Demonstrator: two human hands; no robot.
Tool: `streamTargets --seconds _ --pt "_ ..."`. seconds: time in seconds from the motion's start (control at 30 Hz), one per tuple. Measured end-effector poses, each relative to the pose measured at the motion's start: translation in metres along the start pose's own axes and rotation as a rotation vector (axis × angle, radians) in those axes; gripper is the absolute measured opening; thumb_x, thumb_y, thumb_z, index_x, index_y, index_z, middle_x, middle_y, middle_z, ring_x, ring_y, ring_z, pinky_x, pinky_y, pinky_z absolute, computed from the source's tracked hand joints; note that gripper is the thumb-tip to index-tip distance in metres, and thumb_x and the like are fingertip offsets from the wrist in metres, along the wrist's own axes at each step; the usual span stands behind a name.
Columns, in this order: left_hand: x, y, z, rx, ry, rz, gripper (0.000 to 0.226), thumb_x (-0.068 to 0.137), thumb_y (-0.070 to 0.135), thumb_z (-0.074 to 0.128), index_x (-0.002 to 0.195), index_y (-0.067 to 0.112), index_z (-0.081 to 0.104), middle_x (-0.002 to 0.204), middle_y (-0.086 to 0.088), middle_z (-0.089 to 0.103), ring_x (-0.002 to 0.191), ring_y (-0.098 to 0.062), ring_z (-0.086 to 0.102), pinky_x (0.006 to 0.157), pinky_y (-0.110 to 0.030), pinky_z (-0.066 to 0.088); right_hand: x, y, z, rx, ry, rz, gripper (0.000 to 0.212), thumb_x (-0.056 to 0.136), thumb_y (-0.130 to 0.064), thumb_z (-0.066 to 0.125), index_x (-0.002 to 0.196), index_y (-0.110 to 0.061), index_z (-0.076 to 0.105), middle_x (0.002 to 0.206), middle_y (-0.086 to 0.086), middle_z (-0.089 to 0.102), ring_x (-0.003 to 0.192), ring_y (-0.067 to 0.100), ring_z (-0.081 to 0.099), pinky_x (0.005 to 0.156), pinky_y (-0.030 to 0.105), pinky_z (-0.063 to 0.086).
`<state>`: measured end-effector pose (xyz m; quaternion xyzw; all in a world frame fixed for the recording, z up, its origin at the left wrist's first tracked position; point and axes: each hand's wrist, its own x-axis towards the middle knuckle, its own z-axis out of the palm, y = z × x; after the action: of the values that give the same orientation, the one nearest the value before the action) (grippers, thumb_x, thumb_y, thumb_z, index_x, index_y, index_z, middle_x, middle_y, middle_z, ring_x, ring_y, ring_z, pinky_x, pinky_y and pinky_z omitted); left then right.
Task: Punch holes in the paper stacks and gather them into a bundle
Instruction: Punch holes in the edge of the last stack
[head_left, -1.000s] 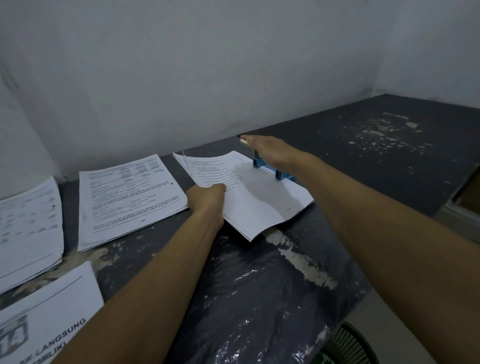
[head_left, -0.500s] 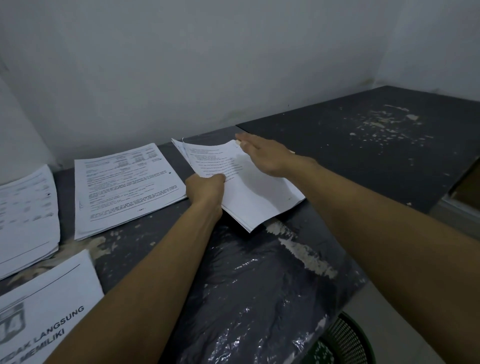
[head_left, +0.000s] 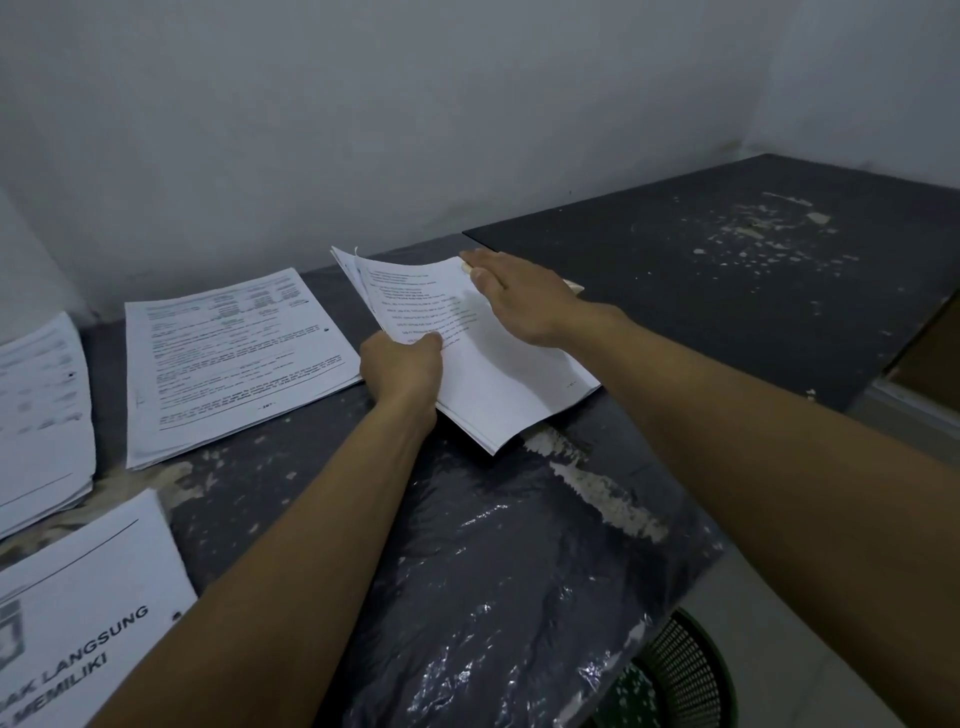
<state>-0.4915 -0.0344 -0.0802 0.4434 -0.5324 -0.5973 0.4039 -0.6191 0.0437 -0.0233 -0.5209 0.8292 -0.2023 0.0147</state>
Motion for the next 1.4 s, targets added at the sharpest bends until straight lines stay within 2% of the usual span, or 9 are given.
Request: streamTargets --seconds 0.3,0.47,0.7,0.8,0.9,1.0,1.07,1.33,1.4 --pt "0.000 -0.002 0.001 -0.016 -0.001 0.033 0.022 0.083 0.007 0.073 0.098 0.021 0.066 0.105 0.002 0.071 0.094 -0.019 0.069 0.086 -0.037 0.059 0.002 0.007 0.011 -0.024 0.112 -0.054 0.048 0.108 -0.034 0.023 0.154 -0.021 0.032 0.159 -0.002 0.032 0.146 0.018 0.028 0.114 0.038 0.022" --pt "0.000 -0.002 0.000 -0.017 -0.005 0.040 0.019 0.083 0.008 0.073 0.096 0.020 0.066 0.104 0.001 0.072 0.091 -0.018 0.069 0.081 -0.033 0.059 -0.014 0.009 0.045 -0.418 0.097 -0.082 0.052 0.107 -0.034 0.022 0.156 -0.018 0.019 0.164 0.000 0.016 0.151 0.024 0.011 0.114 0.047 0.023" --pt "-0.001 -0.001 0.000 0.011 0.015 0.041 0.022 0.083 0.009 0.074 0.098 0.021 0.065 0.100 0.005 0.068 0.093 -0.019 0.068 0.084 -0.036 0.059 -0.002 0.006 0.032 -0.233 -0.003 -0.044 0.051 0.108 -0.033 0.023 0.157 -0.021 0.020 0.165 -0.004 0.013 0.151 0.019 0.007 0.116 0.049 0.017" --pt "-0.002 -0.002 -0.001 0.021 0.015 0.036 0.025 0.084 0.010 0.074 0.107 0.017 0.068 0.108 0.000 0.071 0.094 -0.020 0.068 0.086 -0.038 0.059 0.004 0.001 0.014 -0.047 0.000 -0.009 0.048 0.107 -0.031 0.026 0.154 -0.022 0.029 0.162 -0.003 0.024 0.149 0.020 0.019 0.115 0.047 0.020" --pt "-0.003 -0.002 -0.001 0.018 0.010 0.031 0.026 0.085 0.011 0.074 0.110 0.016 0.068 0.114 -0.003 0.071 0.096 -0.022 0.068 0.087 -0.040 0.059 0.006 0.001 -0.005 0.132 0.027 0.025 0.047 0.108 -0.033 0.027 0.152 -0.020 0.036 0.159 -0.002 0.033 0.145 0.019 0.030 0.115 0.034 0.022" --pt "-0.005 -0.001 -0.003 0.013 -0.005 0.016 0.024 0.086 0.011 0.074 0.109 0.015 0.067 0.115 -0.005 0.070 0.098 -0.025 0.067 0.089 -0.043 0.058 0.006 0.001 -0.017 0.231 0.069 0.041 0.044 0.107 -0.036 0.028 0.142 -0.022 0.050 0.143 -0.001 0.054 0.120 0.020 0.052 0.102 0.035 0.037" --pt "-0.006 0.000 -0.003 0.014 -0.003 0.012 0.027 0.086 0.011 0.074 0.113 0.011 0.067 0.116 -0.006 0.070 0.099 -0.025 0.067 0.090 -0.044 0.058 0.006 0.000 -0.021 0.255 0.073 0.051 0.042 0.107 -0.037 0.029 0.137 -0.022 0.054 0.132 0.000 0.060 0.103 0.016 0.055 0.095 0.037 0.041" --pt "-0.010 0.003 -0.004 -0.037 -0.026 -0.015 0.027 0.088 0.007 0.073 0.114 0.011 0.067 0.117 -0.008 0.069 0.100 -0.026 0.067 0.091 -0.044 0.057 0.009 -0.001 -0.024 0.161 0.127 0.040 0.041 0.108 -0.035 0.028 0.144 -0.026 0.045 0.140 0.000 0.056 0.119 0.027 0.055 0.101 0.042 0.041" --pt "-0.010 0.004 -0.004 -0.033 -0.021 -0.021 0.029 0.087 0.007 0.073 0.115 0.008 0.067 0.117 -0.008 0.069 0.099 -0.027 0.067 0.091 -0.044 0.057 0.011 0.000 -0.025 0.169 0.141 0.045 0.040 0.107 -0.034 0.028 0.142 -0.026 0.047 0.135 0.000 0.059 0.114 0.026 0.057 0.095 0.039 0.043"
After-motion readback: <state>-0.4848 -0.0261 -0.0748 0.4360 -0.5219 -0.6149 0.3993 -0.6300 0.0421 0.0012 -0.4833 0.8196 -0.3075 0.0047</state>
